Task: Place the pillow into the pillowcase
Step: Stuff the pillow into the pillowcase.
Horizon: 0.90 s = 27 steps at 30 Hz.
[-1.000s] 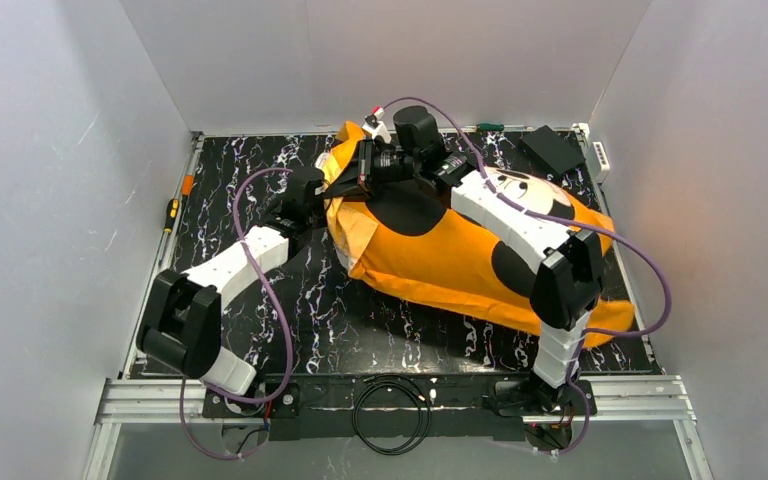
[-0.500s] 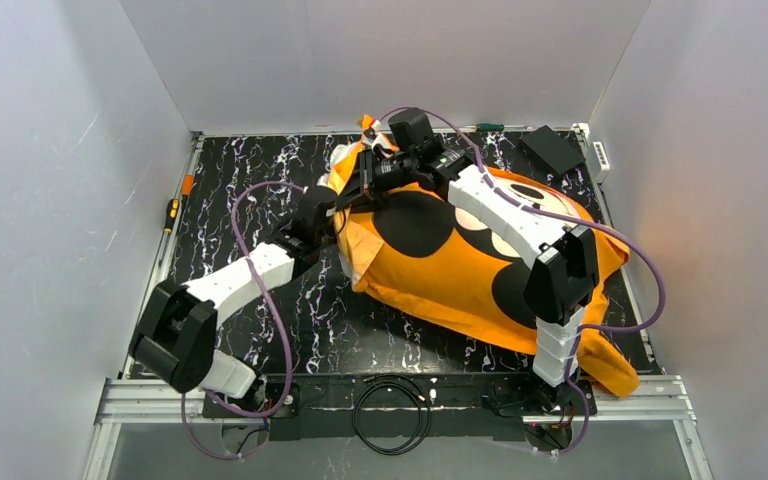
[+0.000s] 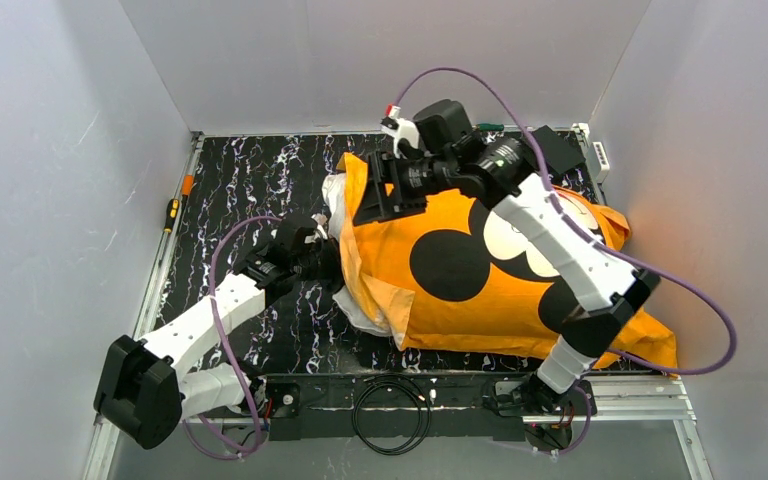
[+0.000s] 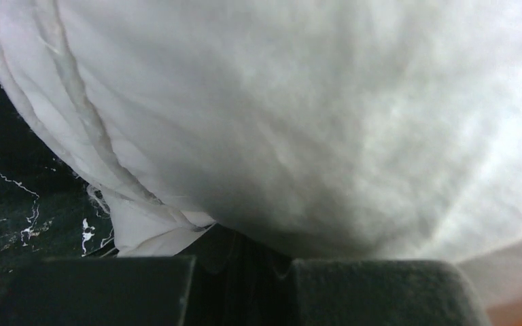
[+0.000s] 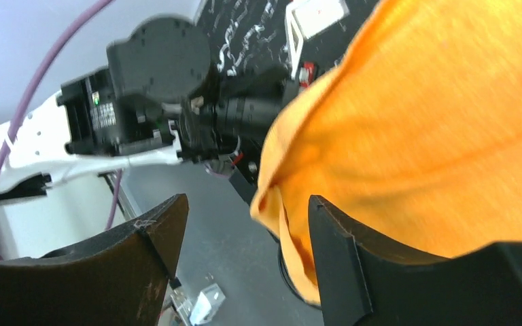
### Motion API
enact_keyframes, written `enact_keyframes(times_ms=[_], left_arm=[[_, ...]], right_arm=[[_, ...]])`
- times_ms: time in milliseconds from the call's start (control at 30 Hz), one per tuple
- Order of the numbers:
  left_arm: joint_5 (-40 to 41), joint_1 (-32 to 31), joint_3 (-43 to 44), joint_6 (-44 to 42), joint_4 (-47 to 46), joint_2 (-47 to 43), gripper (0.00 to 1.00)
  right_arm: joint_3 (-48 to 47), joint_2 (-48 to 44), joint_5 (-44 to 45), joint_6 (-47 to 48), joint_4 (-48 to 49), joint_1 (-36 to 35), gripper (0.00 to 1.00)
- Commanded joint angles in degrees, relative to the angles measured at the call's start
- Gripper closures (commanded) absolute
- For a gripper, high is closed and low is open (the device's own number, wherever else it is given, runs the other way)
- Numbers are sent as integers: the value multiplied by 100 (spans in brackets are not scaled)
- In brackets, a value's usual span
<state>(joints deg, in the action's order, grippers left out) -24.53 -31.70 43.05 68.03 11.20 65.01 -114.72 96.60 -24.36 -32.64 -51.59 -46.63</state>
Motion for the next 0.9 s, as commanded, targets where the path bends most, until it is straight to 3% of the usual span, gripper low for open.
enact_keyframes(times_ms=[0,100,300,433,567,767,833,867], left_arm=[[-665,14,-136,295,-333,-107,100],[-715,23,13,175,-162,-16,100],[-758,24,61,185,-190,67,100],[-772,24,45,247,-286,77,100],[-801,33,91,220,-288,144,100],[-848,41,107,233,-377,217,100],[-867,48,76,199,-369,229,100],[-893,54,62,184,-361,225,100]], right_arm=[[388,-529,194,651,-1183,-137,28],[1056,-891,-6,609,-1198,-338,30],[2495,-1236,-154,363,-285,-865,39],[2499,-843,-72,407,70,-1196,62],[1679,-216,-440,423,201,-1416,99],[-97,726,-1894,286,1246,-2119,99],[-359,820,-1996,340,1432,-2357,99],[-382,806,-2022,369,1504,-2415,87]])
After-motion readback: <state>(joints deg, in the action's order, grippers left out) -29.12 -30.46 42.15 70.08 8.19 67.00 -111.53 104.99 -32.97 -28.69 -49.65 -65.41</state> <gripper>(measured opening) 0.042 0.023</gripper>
